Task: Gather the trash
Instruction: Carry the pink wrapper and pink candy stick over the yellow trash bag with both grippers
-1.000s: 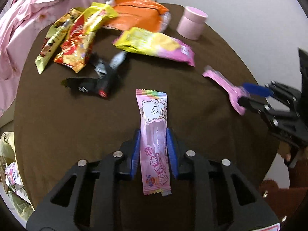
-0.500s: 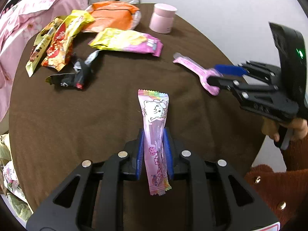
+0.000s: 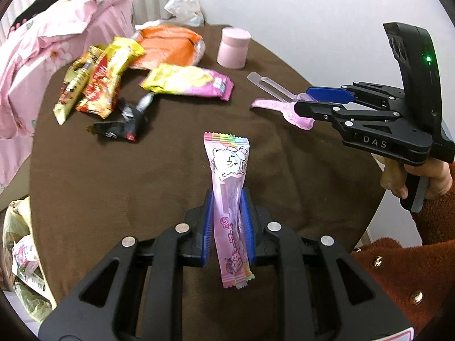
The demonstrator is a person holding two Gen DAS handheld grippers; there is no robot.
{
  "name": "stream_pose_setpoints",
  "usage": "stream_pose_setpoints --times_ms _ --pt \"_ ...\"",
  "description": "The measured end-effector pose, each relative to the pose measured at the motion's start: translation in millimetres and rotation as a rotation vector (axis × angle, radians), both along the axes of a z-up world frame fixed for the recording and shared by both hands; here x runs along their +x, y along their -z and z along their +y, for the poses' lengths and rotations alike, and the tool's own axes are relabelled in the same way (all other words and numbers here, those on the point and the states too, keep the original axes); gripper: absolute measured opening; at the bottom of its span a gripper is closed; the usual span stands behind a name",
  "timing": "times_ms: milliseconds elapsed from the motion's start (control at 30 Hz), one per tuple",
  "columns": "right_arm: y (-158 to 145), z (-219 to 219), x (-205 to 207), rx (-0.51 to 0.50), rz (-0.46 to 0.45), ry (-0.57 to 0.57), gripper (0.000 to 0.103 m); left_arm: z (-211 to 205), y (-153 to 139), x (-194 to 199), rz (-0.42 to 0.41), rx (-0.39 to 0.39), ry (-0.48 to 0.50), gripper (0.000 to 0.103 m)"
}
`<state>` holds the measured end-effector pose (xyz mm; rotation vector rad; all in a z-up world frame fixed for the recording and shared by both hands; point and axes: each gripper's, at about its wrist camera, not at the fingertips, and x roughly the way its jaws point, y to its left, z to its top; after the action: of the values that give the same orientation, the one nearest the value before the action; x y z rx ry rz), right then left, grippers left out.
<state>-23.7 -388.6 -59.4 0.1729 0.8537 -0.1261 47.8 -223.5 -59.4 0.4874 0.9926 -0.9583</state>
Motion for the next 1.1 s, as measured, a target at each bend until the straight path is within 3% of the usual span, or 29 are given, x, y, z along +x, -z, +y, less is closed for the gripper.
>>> stream_pose_setpoints --times_ms 267,600,933,1100 --pt "-35 25 11 -0.058 -0.065 -0.055 0.036 36 -25 5 -0.057 -0.058 -0.076 0.018" --pt "-84 91 54 -0.129 -0.172 -0.209 0.036 116 -51 31 -0.133 -0.134 -0.247 0.018" --pt "-102 163 108 -0.103 -0.232 -0.368 0.036 219 -64 78 -0.148 -0.260 -0.456 0.018" --pt "-108 193 131 -0.080 -0.251 -0.448 0.036 266 -65 100 -0.169 -0.264 -0.585 0.018"
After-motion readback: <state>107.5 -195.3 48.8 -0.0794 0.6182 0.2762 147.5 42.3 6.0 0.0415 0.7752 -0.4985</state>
